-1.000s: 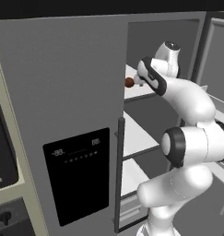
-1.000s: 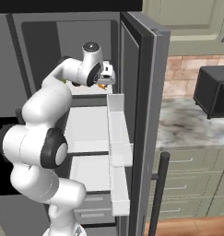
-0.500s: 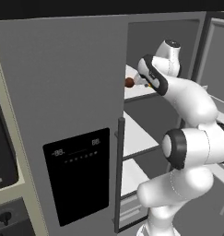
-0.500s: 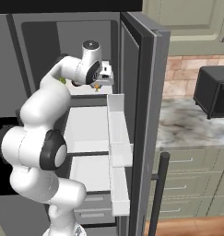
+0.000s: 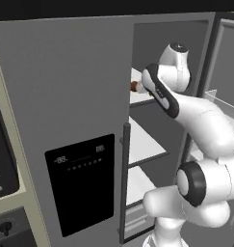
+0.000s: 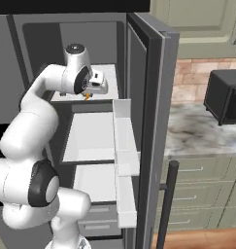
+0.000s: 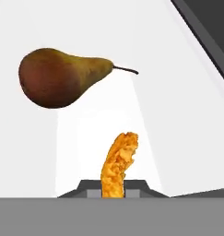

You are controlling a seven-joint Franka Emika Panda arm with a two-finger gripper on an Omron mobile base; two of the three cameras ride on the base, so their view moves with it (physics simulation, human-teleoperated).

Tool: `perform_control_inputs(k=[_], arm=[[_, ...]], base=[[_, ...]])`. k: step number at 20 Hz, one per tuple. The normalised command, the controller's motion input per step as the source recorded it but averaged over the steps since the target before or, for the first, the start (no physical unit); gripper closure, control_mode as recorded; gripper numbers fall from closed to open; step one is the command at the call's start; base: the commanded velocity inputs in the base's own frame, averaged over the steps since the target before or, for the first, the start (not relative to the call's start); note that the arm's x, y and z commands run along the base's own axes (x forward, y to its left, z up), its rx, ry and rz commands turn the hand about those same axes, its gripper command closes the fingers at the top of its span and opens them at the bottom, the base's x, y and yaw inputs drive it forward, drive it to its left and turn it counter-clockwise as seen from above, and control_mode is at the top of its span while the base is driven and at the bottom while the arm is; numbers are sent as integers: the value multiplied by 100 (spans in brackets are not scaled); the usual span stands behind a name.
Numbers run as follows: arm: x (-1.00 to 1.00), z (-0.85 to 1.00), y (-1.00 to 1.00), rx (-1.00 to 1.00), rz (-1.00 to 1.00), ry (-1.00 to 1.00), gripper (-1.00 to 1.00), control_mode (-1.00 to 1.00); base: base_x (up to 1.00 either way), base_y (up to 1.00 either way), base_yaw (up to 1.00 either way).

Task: Open the fridge, remove the pear, broccoli, and shrimp, and place them on any counter.

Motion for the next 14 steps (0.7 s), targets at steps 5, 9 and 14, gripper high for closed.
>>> perform_control_inputs(k=[5, 9, 14], arm=[[-100, 27, -8, 6, -14, -2, 100, -100], [-100, -10, 0, 7, -14, 1, 100, -100], [-100, -57, 0, 5, -13, 4, 100, -100]], base=[[0, 0, 0], [0, 0, 0], [0, 0, 0]])
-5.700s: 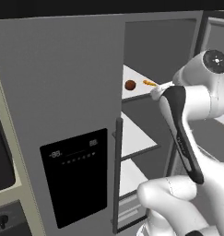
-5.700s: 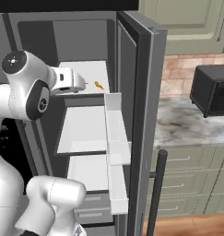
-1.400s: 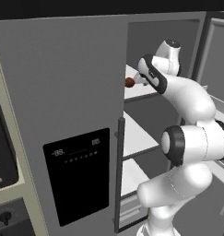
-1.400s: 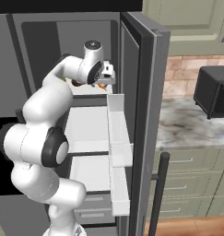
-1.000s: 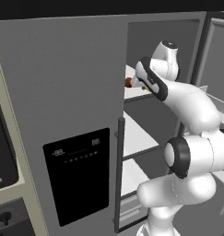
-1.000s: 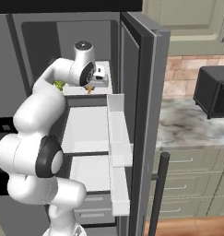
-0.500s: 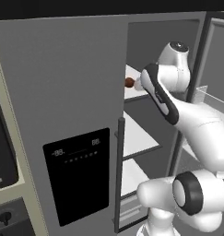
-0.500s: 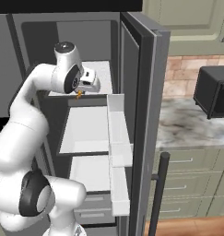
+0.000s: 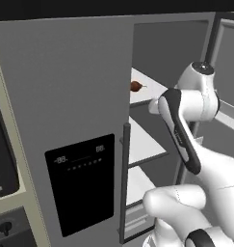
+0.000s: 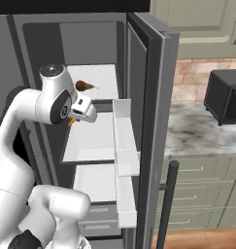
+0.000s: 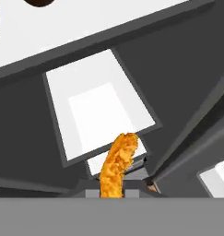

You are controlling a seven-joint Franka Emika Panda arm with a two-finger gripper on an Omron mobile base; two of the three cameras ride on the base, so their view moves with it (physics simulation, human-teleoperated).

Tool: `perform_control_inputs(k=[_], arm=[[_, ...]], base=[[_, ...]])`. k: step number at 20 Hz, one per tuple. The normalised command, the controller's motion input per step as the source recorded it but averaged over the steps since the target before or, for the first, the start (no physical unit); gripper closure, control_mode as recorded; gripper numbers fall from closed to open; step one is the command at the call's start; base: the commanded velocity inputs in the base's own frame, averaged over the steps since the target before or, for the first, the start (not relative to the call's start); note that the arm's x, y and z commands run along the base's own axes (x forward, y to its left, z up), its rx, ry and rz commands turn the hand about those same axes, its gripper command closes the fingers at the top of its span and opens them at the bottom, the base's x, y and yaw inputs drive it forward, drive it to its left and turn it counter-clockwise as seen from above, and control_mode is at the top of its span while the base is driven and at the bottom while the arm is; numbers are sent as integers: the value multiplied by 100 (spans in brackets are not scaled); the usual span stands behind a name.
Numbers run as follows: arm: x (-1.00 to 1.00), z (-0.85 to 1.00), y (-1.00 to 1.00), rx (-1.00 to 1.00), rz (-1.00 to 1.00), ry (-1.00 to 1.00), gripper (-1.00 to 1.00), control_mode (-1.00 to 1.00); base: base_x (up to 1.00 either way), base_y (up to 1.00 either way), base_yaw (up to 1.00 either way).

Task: Open the fridge, remove the pear, broccoli, and shrimp, and place them on any counter.

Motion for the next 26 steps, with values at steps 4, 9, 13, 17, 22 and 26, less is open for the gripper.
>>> perform_control_inputs(k=[4, 9, 13, 17, 22, 26], arm=[[0, 0, 0, 0, 0, 0, 100, 100], [0, 0, 0, 0, 0, 0, 100, 100], [0, 0, 0, 0, 0, 0, 100, 100], [0, 0, 0, 0, 0, 0, 100, 100], [0, 0, 0, 0, 0, 0, 100, 100], [0, 0, 0, 0, 0, 0, 100, 100]], base=[[-100, 3, -12], [-100, 13, -13], [-100, -13, -10], [-15, -99, -4], [0, -100, 0], [4, -100, 0]])
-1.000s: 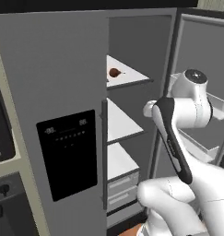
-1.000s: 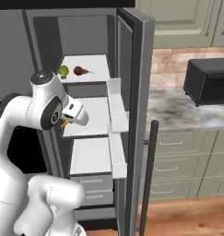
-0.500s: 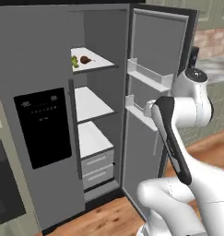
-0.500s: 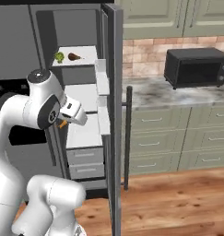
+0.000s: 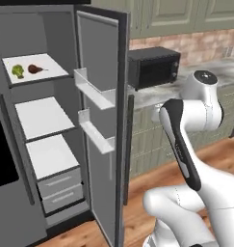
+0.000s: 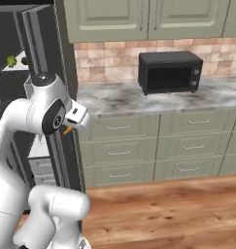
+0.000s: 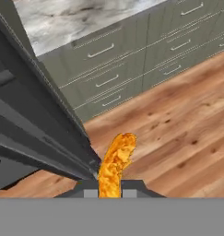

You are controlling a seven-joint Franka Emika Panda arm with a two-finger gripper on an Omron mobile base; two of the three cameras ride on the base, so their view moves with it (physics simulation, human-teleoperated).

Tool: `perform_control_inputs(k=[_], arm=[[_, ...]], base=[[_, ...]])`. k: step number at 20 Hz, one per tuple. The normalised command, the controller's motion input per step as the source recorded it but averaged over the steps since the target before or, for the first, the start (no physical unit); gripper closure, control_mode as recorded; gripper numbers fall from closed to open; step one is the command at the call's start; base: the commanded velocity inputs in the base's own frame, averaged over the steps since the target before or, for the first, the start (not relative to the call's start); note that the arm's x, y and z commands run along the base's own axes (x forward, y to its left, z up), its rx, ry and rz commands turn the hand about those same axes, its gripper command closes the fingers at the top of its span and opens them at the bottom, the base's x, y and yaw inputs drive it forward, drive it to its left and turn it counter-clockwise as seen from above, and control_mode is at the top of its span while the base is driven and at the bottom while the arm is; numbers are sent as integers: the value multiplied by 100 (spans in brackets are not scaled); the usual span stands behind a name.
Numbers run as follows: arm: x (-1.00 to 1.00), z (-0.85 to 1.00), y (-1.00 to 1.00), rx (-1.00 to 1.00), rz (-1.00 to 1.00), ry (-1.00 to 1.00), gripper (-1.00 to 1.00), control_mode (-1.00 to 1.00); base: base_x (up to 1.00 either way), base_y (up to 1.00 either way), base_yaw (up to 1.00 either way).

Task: Open the fridge, remove the pear, broccoli, and shrimp, and place them on any counter.

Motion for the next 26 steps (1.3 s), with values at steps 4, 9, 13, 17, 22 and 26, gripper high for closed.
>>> perform_control_inputs(k=[4, 9, 13, 17, 22, 26], arm=[[0, 0, 0, 0, 0, 0, 100, 100], [0, 0, 0, 0, 0, 0, 100, 100], [0, 0, 0, 0, 0, 0, 100, 100], [0, 0, 0, 0, 0, 0, 100, 100], [0, 0, 0, 0, 0, 0, 100, 100], [0, 0, 0, 0, 0, 0, 100, 100]], base=[[71, -100, 10], [100, -87, 37], [100, -68, 44], [100, -34, 45], [94, -4, 43], [81, -9, 32]])
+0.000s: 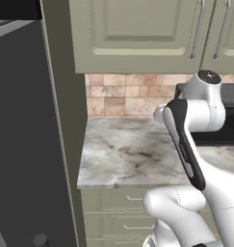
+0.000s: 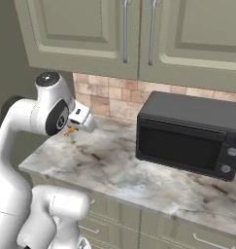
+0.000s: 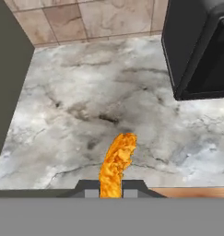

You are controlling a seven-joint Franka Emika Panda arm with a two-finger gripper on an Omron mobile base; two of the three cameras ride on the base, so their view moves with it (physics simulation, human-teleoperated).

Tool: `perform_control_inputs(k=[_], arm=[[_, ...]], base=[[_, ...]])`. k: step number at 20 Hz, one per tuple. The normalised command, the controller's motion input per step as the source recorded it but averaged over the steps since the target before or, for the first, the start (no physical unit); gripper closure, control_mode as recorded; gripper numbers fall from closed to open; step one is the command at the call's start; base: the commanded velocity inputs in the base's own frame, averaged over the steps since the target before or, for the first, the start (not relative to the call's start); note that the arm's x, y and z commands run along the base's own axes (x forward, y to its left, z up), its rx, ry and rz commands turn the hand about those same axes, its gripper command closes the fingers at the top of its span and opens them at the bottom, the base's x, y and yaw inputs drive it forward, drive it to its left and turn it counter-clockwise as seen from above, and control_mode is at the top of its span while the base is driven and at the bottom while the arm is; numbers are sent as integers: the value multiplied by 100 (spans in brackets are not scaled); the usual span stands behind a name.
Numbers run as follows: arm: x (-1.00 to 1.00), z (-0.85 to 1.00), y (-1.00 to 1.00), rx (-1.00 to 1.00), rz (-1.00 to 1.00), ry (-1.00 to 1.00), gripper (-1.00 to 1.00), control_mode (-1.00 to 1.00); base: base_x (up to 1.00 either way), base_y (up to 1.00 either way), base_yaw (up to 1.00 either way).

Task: Open the fridge, remove the pear, broccoli, and shrimp, and place them on any counter.

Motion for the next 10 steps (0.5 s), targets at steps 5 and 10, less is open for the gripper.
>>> perform_control_inputs(k=[5, 10], arm=[[45, -100, -17, 0, 12, 3, 100, -100], [69, -100, -12, -1, 1, 1, 100, -100]], base=[[0, 0, 0], [0, 0, 0]])
